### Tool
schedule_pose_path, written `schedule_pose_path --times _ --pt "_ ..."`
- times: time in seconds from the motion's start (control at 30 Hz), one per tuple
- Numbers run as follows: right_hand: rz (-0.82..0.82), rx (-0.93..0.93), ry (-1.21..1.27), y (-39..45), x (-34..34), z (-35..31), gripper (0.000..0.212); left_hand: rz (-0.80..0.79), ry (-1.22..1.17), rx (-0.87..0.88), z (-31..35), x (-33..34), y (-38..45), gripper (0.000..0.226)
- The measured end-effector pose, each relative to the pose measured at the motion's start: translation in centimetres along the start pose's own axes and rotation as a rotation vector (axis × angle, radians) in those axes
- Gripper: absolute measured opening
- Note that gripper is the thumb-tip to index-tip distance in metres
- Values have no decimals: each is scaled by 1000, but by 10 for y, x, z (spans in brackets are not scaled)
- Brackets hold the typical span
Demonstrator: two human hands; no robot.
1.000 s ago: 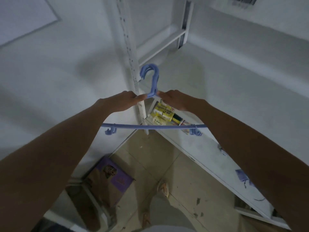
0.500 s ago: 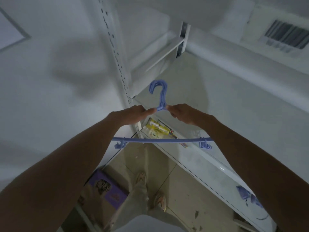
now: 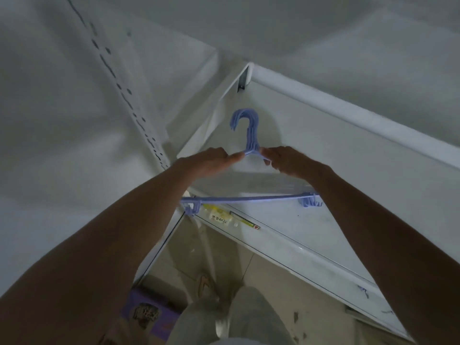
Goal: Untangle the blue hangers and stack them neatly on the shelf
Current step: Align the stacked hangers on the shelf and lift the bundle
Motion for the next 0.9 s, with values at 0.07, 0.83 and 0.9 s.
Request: schedule_pose_path --times 0.07,0.83,0.9 --pt "-12 30 109 13 -2 11 78 -1 -11 -21 0 -2 16 92" --pt "181 56 -144 119 -42 22 66 555 693 295 -18 -35 122 22" --pt "259 29 -256 120 -41 16 63 597 645 247 -20 -29 120 20"
Point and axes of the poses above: each hand's wrist, its own y-axis towards the middle knuckle, its own x-axis out of the palm, z = x × y, the point moved 2 cm from there along y, towards the middle knuckle, and after that the axes turned 4 degrees about -z, right-handed, at the moved point
